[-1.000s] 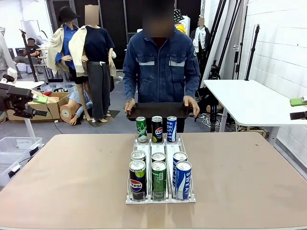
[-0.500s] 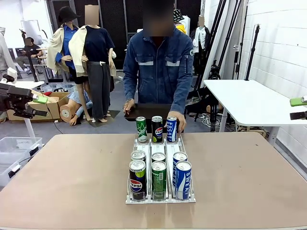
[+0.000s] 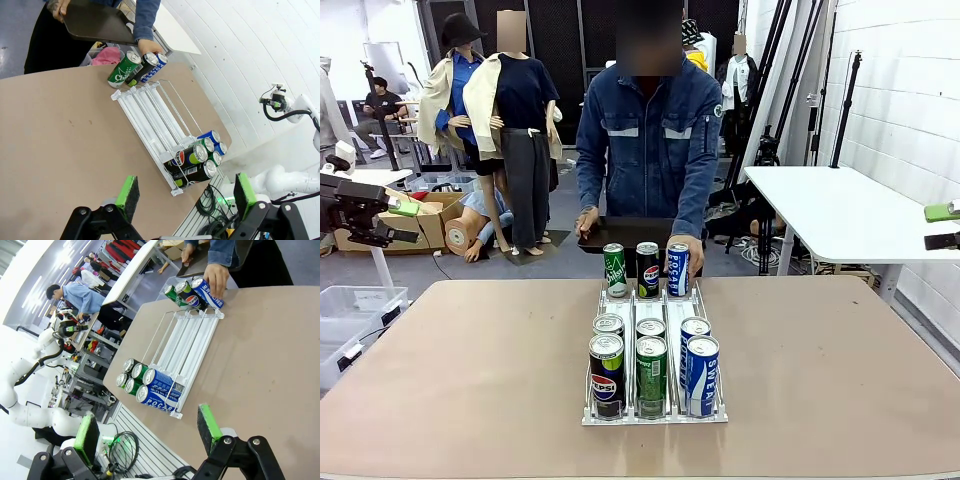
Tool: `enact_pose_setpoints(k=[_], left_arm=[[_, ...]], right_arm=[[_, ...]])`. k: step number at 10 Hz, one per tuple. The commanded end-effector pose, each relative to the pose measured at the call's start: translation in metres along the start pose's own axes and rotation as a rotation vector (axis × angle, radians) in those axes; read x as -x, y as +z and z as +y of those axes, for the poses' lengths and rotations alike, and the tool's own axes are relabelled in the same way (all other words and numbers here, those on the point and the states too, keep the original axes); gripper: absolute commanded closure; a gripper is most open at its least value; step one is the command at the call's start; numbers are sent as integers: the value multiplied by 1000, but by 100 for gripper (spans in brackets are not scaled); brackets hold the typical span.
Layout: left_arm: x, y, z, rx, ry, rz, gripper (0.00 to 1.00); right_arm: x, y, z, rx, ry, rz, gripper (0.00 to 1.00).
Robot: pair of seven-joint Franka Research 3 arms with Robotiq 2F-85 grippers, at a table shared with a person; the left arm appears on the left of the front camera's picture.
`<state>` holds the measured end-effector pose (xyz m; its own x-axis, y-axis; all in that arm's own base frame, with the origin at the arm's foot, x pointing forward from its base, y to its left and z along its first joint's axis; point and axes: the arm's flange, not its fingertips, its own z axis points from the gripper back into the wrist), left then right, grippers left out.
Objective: Retrieve and hand over the desired beverage to the person.
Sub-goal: Pick up a can of the same type that the person held from the Automatic Can Dispenser.
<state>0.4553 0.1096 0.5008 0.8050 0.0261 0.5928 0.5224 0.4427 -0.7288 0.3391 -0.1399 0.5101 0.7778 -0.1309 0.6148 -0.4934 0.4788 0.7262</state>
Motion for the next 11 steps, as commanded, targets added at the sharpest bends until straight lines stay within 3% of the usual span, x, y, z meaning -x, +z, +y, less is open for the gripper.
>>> enact_pose_setpoints(k=[1,11], left_arm=[[0,1,0,3,4,-4,0],[0,1,0,3,4,-4,0]], right_arm=[[0,0,-1,-15,4,-3,0],[0,0,-1,-15,4,-3,0]])
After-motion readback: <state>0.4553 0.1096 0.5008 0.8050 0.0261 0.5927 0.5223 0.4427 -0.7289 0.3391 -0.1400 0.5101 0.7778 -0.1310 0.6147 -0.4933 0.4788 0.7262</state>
